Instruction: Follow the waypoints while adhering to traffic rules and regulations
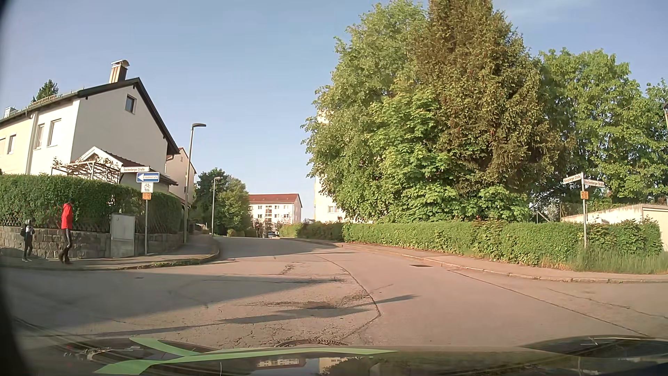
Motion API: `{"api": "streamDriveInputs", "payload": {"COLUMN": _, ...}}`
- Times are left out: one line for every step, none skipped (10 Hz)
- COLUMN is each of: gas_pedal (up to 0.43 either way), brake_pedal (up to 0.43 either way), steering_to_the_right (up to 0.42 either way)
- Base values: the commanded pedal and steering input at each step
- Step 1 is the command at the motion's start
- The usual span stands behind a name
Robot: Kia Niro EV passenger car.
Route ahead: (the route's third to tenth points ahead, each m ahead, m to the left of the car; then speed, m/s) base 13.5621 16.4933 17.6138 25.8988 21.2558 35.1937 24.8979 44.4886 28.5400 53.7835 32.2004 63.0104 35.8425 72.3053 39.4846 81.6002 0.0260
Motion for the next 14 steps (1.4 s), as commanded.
{"api": "streamDriveInputs", "payload": {"gas_pedal": 0.461, "brake_pedal": 0.165, "steering_to_the_right": -0.646}}
{"api": "streamDriveInputs", "payload": {"gas_pedal": 0.449, "brake_pedal": 0.043, "steering_to_the_right": -0.646}}
{"api": "streamDriveInputs", "payload": {"gas_pedal": 0.449, "brake_pedal": 0.006, "steering_to_the_right": -0.646}}
{"api": "streamDriveInputs", "payload": {"gas_pedal": 0.319, "brake_pedal": 0.000, "steering_to_the_right": -0.646}}
{"api": "streamDriveInputs", "payload": {"gas_pedal": 0.000, "brake_pedal": 0.000, "steering_to_the_right": -0.646}}
{"api": "streamDriveInputs", "payload": {"gas_pedal": 0.000, "brake_pedal": 0.000, "steering_to_the_right": -0.646}}
{"api": "streamDriveInputs", "payload": {"gas_pedal": 0.039, "brake_pedal": 0.000, "steering_to_the_right": -0.651}}
{"api": "streamDriveInputs", "payload": {"gas_pedal": 0.067, "brake_pedal": 0.000, "steering_to_the_right": -0.657}}
{"api": "streamDriveInputs", "payload": {"gas_pedal": 0.079, "brake_pedal": 0.000, "steering_to_the_right": -0.660}}
{"api": "streamDriveInputs", "payload": {"gas_pedal": 0.098, "brake_pedal": 0.000, "steering_to_the_right": -0.660}}
{"api": "streamDriveInputs", "payload": {"gas_pedal": 0.110, "brake_pedal": 0.000, "steering_to_the_right": -0.659}}
{"api": "streamDriveInputs", "payload": {"gas_pedal": 0.138, "brake_pedal": 0.000, "steering_to_the_right": -0.659}}
{"api": "streamDriveInputs", "payload": {"gas_pedal": 0.169, "brake_pedal": 0.000, "steering_to_the_right": -0.659}}
{"api": "streamDriveInputs", "payload": {"gas_pedal": 0.189, "brake_pedal": 0.000, "steering_to_the_right": -0.659}}
